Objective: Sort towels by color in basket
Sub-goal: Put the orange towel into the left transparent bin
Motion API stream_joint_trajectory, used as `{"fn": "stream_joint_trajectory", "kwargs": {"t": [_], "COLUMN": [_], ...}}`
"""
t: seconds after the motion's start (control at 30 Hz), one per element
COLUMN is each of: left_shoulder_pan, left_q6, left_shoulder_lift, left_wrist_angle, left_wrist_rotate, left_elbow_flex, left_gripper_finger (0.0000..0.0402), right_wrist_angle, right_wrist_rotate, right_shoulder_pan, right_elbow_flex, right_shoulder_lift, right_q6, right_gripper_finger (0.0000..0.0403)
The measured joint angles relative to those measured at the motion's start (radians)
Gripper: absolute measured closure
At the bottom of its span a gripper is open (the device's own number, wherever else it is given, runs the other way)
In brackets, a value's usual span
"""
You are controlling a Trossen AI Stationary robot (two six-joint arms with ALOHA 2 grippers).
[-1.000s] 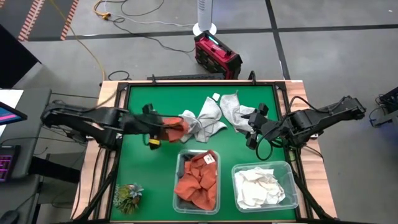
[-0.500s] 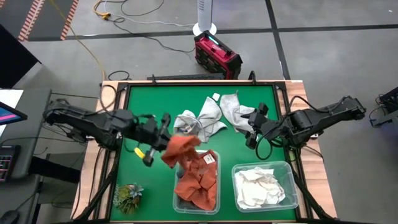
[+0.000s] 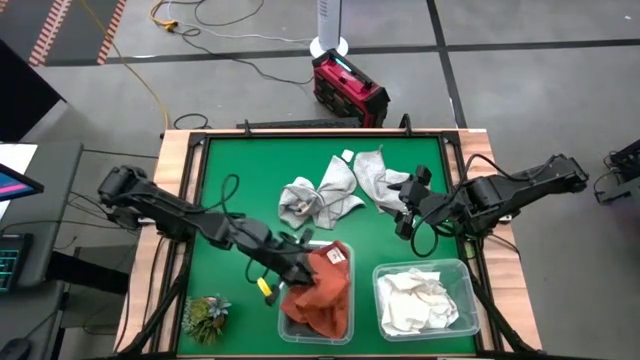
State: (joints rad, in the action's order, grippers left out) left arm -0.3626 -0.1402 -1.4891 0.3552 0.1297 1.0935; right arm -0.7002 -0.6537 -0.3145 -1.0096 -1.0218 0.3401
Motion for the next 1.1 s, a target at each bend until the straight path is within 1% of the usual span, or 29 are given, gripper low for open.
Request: {"fn": "stream_joint_trajectory", "kwargs": {"t": [0.1, 0.2, 0.3, 0.43, 0.5, 0.6, 0.67, 0.77, 0.9, 0.97, 1.03, 1.1], "left_shoulder_pan": [0.000, 0.000, 0.013, 0.053, 0.072, 0.094, 0.098, 0.095, 0.065, 0.048, 0.037, 0.030], "left_q6": [-0.058, -0.133, -0.257, -0.478, -0.532, -0.510, -0.460, -0.370, -0.256, -0.214, -0.200, -0.196], "left_shoulder_lift": [-0.046, -0.101, -0.155, -0.216, -0.242, -0.262, -0.264, -0.266, -0.265, -0.264, -0.265, -0.268], "left_wrist_angle": [0.022, 0.055, 0.058, -0.007, -0.069, -0.188, -0.279, -0.402, -0.566, -0.619, -0.637, -0.643], "left_wrist_rotate": [0.034, 0.103, 0.139, 0.191, 0.201, 0.205, 0.177, 0.083, -0.053, -0.119, -0.156, -0.162], "left_elbow_flex": [0.000, 0.000, 0.000, 0.001, 0.001, 0.028, 0.060, 0.123, 0.229, 0.252, 0.253, 0.253], "left_gripper_finger": [0.0399, 0.0399, 0.0399, 0.0399, 0.0400, 0.0400, 0.0400, 0.0400, 0.0400, 0.0400, 0.0400, 0.0400], "right_wrist_angle": [-0.003, -0.002, 0.001, 0.010, 0.013, 0.015, 0.014, 0.013, 0.013, 0.013, 0.013, 0.013], "right_wrist_rotate": [0.000, 0.000, 0.000, 0.000, 0.000, 0.000, 0.000, 0.000, 0.000, 0.000, 0.000, 0.000], "right_shoulder_pan": [0.000, 0.000, 0.001, 0.001, 0.001, 0.001, 0.001, 0.001, 0.002, 0.002, 0.002, 0.002], "right_elbow_flex": [0.000, 0.000, 0.000, 0.000, 0.000, 0.000, 0.000, 0.000, 0.000, 0.000, 0.000, 0.000], "right_shoulder_lift": [0.000, 0.000, 0.000, 0.000, 0.000, 0.000, 0.000, 0.000, 0.000, 0.000, 0.000, 0.000], "right_q6": [0.000, 0.000, 0.003, 0.003, 0.003, 0.003, 0.003, 0.003, -0.001, 0.000, 0.000, 0.000], "right_gripper_finger": [0.0097, 0.0097, 0.0097, 0.0097, 0.0097, 0.0097, 0.0097, 0.0097, 0.0097, 0.0097, 0.0097, 0.0097]}}
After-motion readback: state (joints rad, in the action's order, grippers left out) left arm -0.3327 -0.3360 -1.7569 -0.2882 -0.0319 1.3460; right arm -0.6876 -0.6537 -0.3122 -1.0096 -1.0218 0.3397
